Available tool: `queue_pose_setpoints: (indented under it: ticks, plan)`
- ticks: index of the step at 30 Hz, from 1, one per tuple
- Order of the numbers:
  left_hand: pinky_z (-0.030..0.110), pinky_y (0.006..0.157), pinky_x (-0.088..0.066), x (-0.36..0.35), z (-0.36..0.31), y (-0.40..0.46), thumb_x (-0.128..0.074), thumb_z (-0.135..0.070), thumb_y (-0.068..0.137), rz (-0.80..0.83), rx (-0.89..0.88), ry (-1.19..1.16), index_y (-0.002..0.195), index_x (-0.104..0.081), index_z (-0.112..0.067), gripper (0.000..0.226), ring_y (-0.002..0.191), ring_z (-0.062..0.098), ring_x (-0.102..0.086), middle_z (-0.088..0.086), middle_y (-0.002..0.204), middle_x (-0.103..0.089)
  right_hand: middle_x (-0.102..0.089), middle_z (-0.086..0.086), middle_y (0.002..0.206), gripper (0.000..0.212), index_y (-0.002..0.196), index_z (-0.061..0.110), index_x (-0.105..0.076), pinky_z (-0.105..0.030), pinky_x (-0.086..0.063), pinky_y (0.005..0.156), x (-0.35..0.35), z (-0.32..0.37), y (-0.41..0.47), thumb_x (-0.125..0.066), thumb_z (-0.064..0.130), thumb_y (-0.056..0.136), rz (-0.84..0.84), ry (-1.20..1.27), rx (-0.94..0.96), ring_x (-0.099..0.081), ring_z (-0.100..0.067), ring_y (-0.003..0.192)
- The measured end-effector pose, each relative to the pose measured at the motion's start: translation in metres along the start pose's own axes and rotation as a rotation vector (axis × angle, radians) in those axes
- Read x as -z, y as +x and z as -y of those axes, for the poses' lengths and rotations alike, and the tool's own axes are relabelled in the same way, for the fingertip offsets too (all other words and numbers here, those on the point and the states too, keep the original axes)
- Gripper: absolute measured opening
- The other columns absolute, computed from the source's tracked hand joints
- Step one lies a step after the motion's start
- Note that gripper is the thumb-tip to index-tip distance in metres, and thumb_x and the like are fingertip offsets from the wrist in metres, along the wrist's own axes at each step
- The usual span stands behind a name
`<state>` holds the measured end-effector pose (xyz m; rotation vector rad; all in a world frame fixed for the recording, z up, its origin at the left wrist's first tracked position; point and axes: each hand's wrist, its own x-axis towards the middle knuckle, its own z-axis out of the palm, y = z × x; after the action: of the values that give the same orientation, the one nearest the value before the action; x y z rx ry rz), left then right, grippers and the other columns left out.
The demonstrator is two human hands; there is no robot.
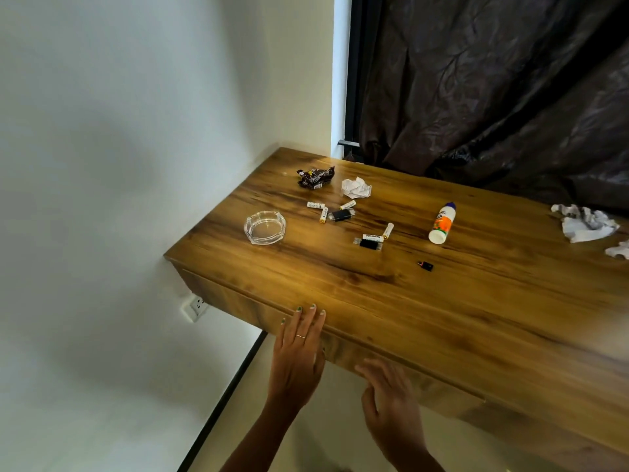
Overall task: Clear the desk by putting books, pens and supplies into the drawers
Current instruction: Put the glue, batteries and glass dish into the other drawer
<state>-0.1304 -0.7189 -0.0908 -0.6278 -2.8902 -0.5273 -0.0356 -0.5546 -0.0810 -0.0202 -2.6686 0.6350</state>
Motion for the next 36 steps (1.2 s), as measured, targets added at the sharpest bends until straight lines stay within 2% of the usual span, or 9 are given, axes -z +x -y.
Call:
queue_pose_setpoints:
  ticks: [7,13,15,18,22,24,31,34,36]
  plan:
    - [0.038,0.113,-0.021,-0.001,0.021,0.003,-0.048,-0.03,0.086,0.037,-0.057,-0.059,0.147,-0.03,-0.024,0.065,0.142,0.018,-0.023,-0.002,0.153,-0.032,-0.066,0.002,0.09,0.029,0.092,0.015,-0.07,-0.021,-0.046,0.078,-0.014,0.006,0.023,-0.046,0.013,0.076,-0.042,0.005,-0.065,-0.056,-0.01,0.091]
    - [0.04,0.109,-0.025,0.008,0.062,-0.002,-0.05,-0.027,0.083,-0.008,-0.136,-0.123,0.142,-0.041,-0.025,0.06,0.139,0.018,-0.03,-0.004,0.149,-0.038,-0.069,0.0,0.09,0.031,0.09,0.015,-0.071,-0.022,-0.049,0.075,-0.047,0.028,0.025,-0.058,-0.004,0.07,-0.098,0.112,-0.345,-0.059,-0.01,0.087]
    - [0.043,0.107,-0.028,0.007,0.08,-0.007,-0.049,-0.029,0.082,-0.016,-0.106,-0.124,0.143,-0.04,-0.025,0.061,0.139,0.018,-0.029,-0.003,0.149,-0.037,-0.07,-0.002,0.093,0.032,0.091,0.016,-0.071,-0.03,-0.053,0.071,-0.06,0.04,0.025,-0.06,-0.009,0.075,-0.125,0.205,-0.537,-0.063,-0.015,0.083]
    - [0.045,0.108,-0.025,0.008,0.108,-0.011,-0.046,-0.033,0.082,0.003,-0.048,-0.117,0.144,-0.036,-0.023,0.064,0.138,0.019,-0.031,0.0,0.15,-0.036,-0.069,-0.006,0.092,0.023,0.09,0.017,-0.068,-0.032,-0.047,0.074,-0.078,0.05,0.027,-0.058,-0.003,0.083,-0.139,0.434,-0.934,-0.062,-0.023,0.083]
    - [0.045,0.108,-0.024,0.012,0.126,-0.005,-0.046,-0.036,0.082,0.038,-0.102,-0.097,0.145,-0.033,-0.022,0.065,0.138,0.02,-0.032,0.0,0.151,-0.034,-0.061,-0.01,0.086,0.013,0.102,0.005,-0.059,-0.042,-0.044,0.086,-0.085,0.052,0.034,-0.05,0.005,0.092,-0.2,0.981,-1.458,-0.058,-0.032,0.093]
    - [0.046,0.106,-0.028,0.015,0.124,0.003,-0.047,-0.035,0.082,0.032,-0.145,-0.109,0.145,-0.032,-0.022,0.066,0.139,0.019,-0.029,-0.001,0.152,-0.032,-0.057,-0.013,0.088,0.011,0.096,0.004,-0.055,-0.04,-0.041,0.084,-0.084,0.05,0.042,-0.044,0.005,0.094,-0.227,1.205,-1.599,-0.054,-0.033,0.099]
    - [0.043,0.114,-0.018,0.022,0.091,0.031,-0.044,-0.028,0.09,0.04,-0.322,-0.164,0.146,-0.034,-0.021,0.057,0.144,0.015,-0.021,-0.005,0.155,-0.028,-0.06,-0.019,0.097,0.016,0.081,0.003,-0.05,-0.042,-0.036,0.097,-0.095,0.021,0.05,-0.039,-0.004,0.089,-0.231,1.533,-1.673,-0.057,-0.027,0.1]
    - [0.044,0.114,-0.018,0.018,0.085,0.037,-0.043,-0.03,0.091,0.09,-0.345,-0.149,0.146,-0.033,-0.021,0.057,0.145,0.014,-0.018,-0.007,0.155,-0.025,-0.058,-0.015,0.091,0.017,0.081,0.003,-0.049,-0.042,-0.033,0.104,-0.108,0.009,0.04,-0.038,-0.007,0.09,-0.264,1.533,-1.711,-0.051,-0.025,0.111]
    - [0.044,0.113,-0.019,0.017,0.083,0.037,-0.043,-0.031,0.091,0.111,-0.35,-0.139,0.147,-0.031,-0.022,0.058,0.146,0.013,-0.016,-0.007,0.155,-0.025,-0.06,-0.014,0.083,0.02,0.079,0.005,-0.047,-0.041,-0.037,0.099,-0.109,-0.001,0.037,-0.039,-0.012,0.085,-0.329,1.555,-1.709,-0.053,-0.026,0.108]
